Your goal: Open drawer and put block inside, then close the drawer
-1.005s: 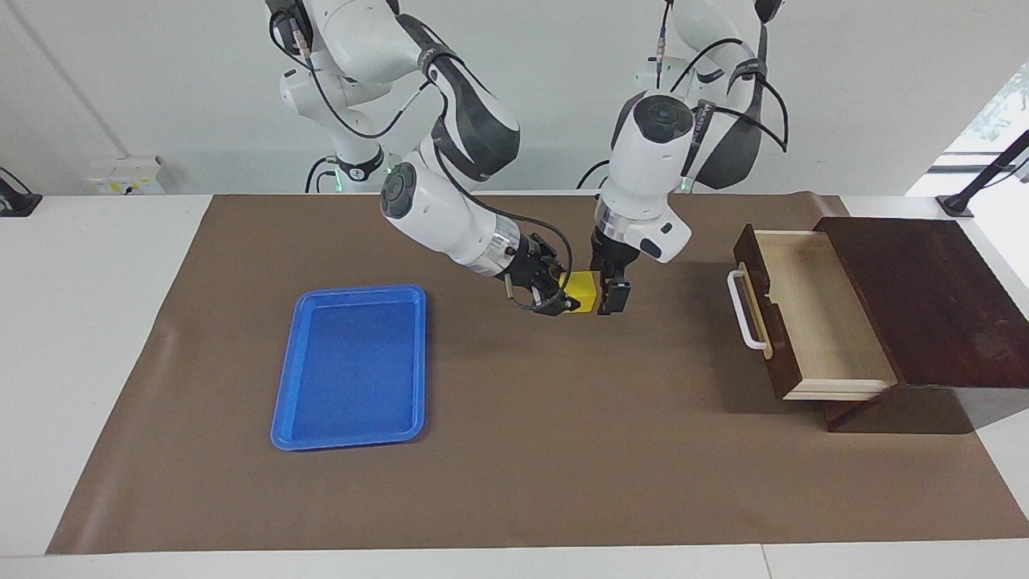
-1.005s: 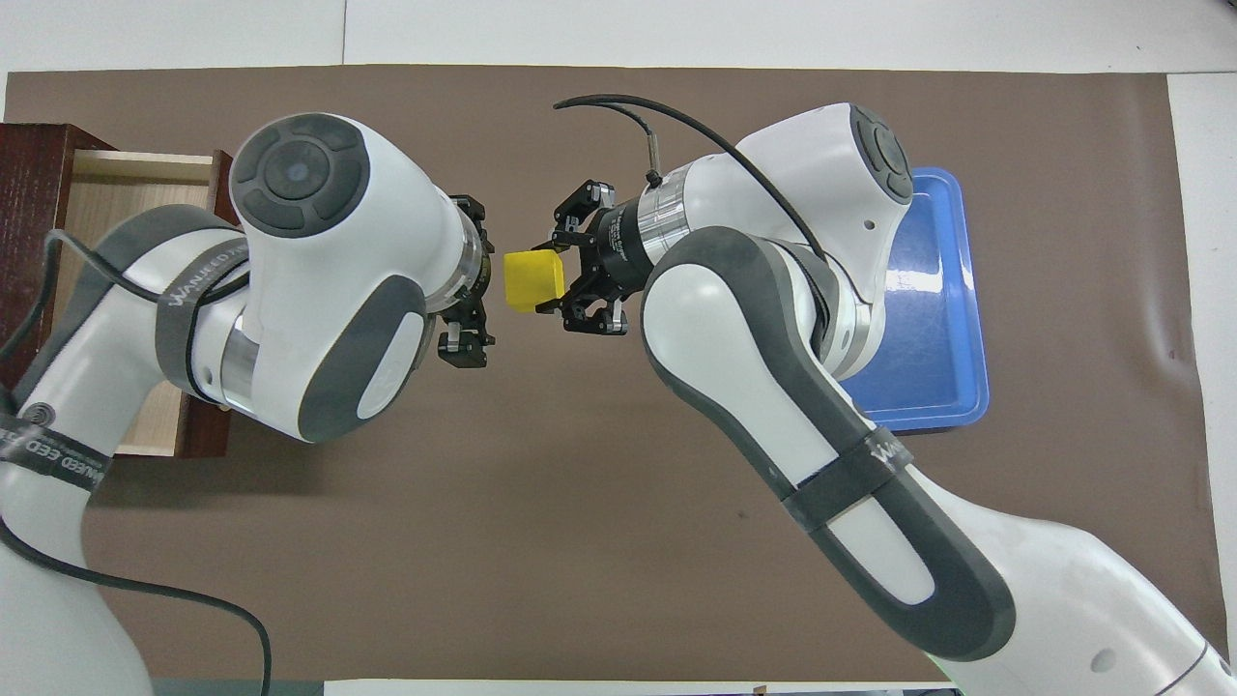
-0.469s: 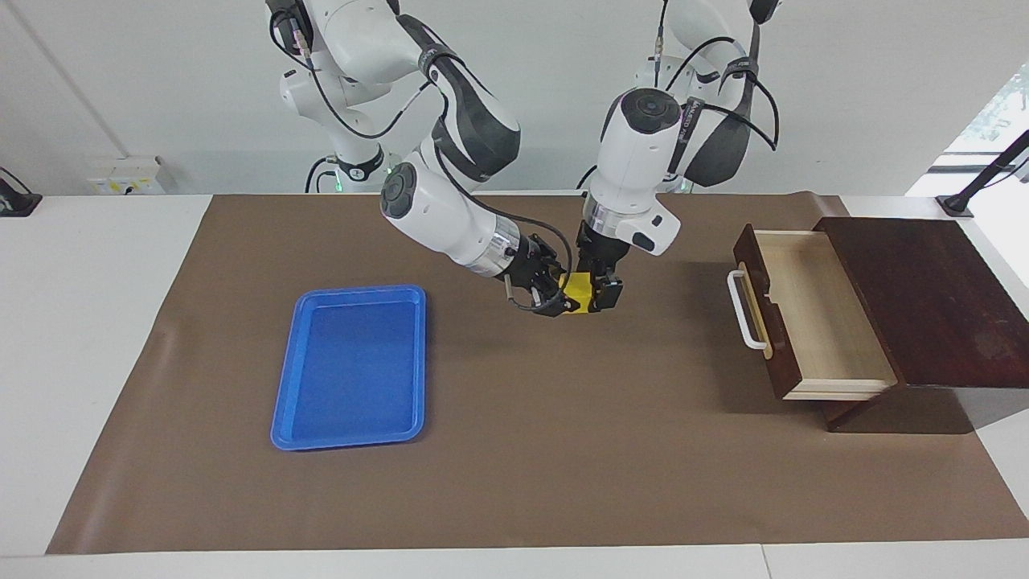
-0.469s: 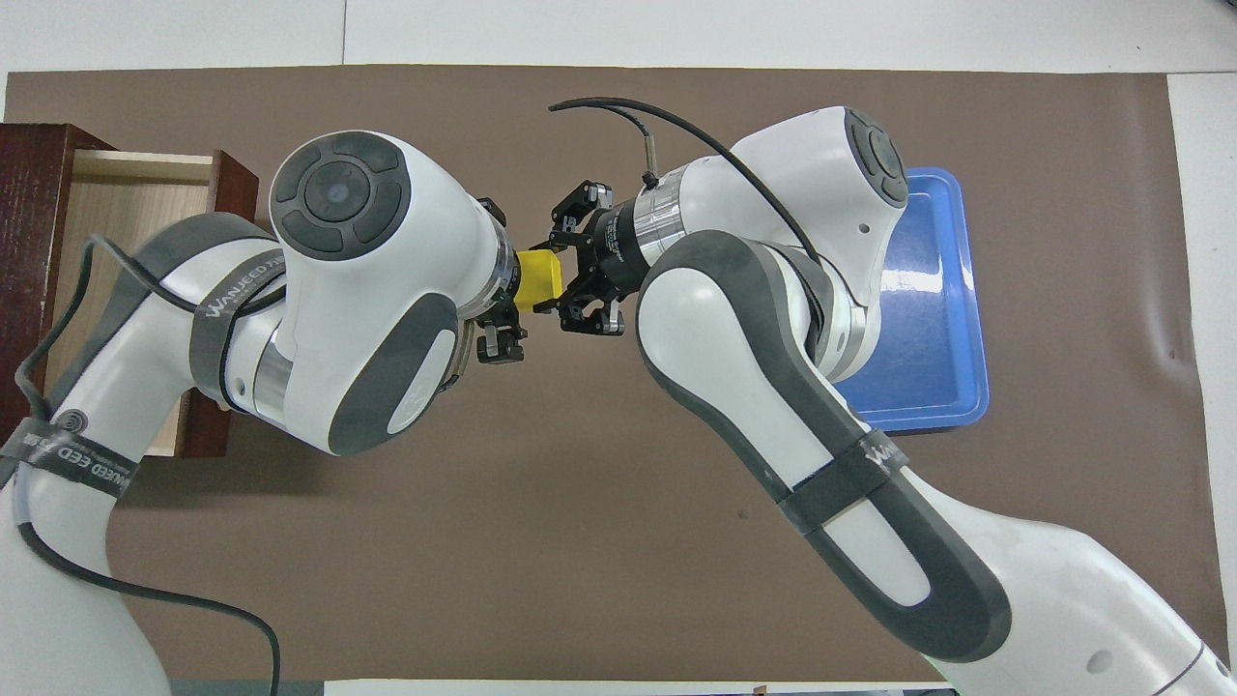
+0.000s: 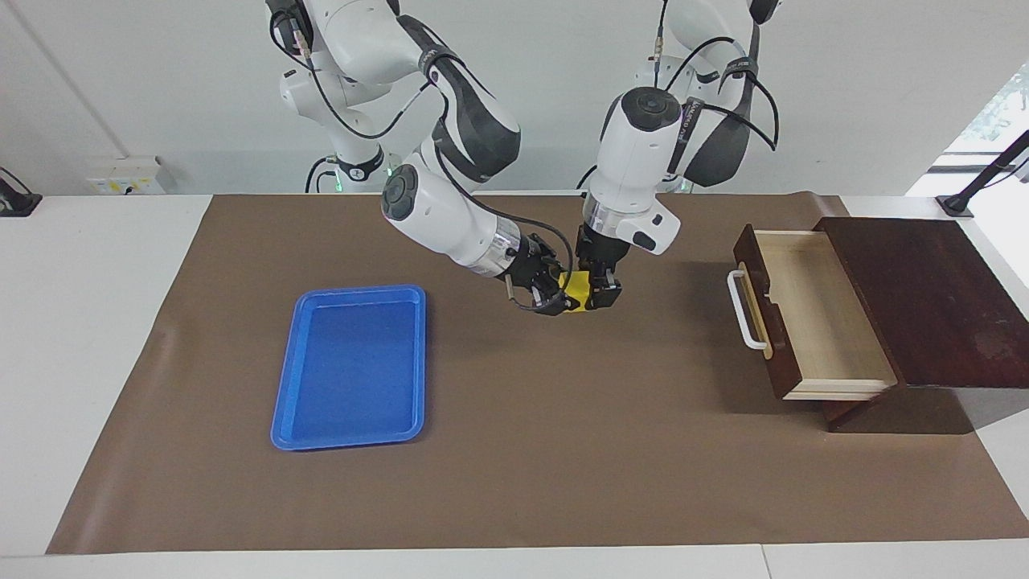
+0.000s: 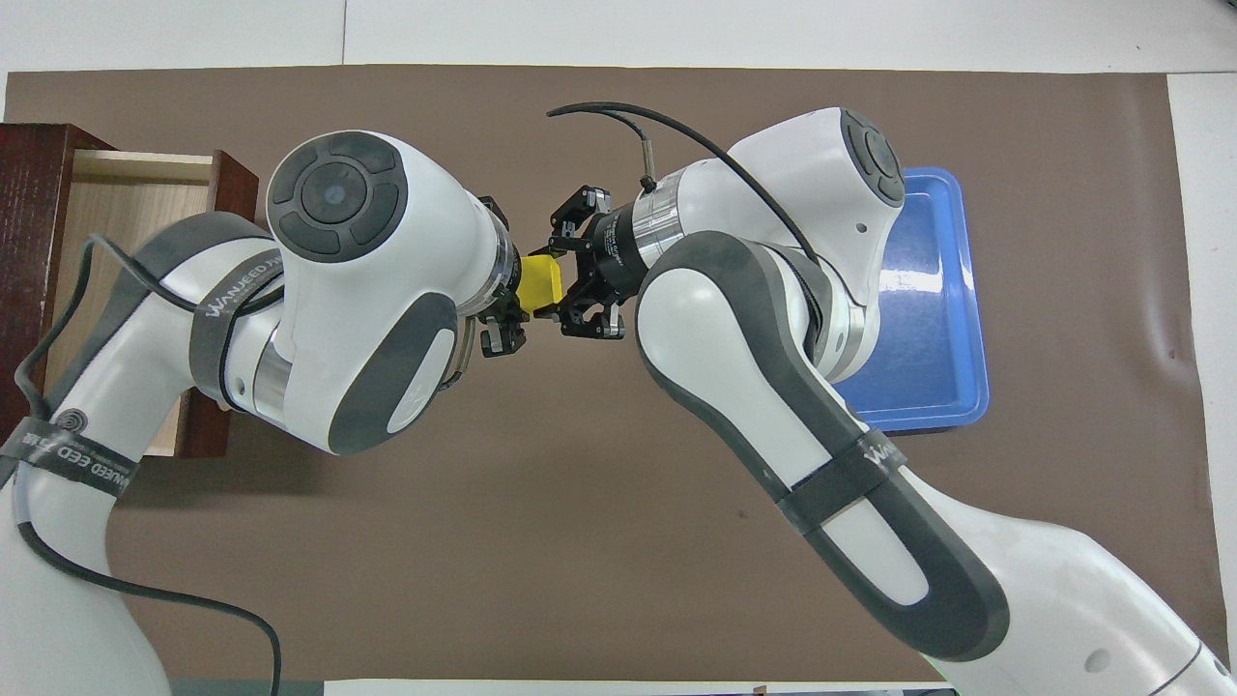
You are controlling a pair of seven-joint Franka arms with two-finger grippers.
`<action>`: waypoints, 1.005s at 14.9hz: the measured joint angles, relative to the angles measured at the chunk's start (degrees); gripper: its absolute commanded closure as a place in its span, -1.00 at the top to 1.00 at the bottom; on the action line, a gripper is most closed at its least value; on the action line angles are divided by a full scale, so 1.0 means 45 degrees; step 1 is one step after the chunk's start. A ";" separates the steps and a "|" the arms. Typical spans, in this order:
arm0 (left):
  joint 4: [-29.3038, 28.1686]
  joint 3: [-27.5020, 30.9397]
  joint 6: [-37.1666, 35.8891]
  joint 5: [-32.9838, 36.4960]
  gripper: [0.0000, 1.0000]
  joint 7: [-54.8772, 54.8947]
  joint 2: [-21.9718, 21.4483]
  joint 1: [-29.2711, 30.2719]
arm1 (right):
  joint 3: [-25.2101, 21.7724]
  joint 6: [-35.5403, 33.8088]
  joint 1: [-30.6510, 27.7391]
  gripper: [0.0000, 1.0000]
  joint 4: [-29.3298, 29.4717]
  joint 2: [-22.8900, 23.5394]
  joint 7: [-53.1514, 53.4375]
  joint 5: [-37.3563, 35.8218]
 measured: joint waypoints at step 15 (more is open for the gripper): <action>-0.0149 0.0520 -0.2370 -0.0663 -1.00 1.0762 -0.1458 0.7351 | -0.0230 -0.1907 -0.1602 1.00 0.0195 -0.0662 -0.1965 -0.0850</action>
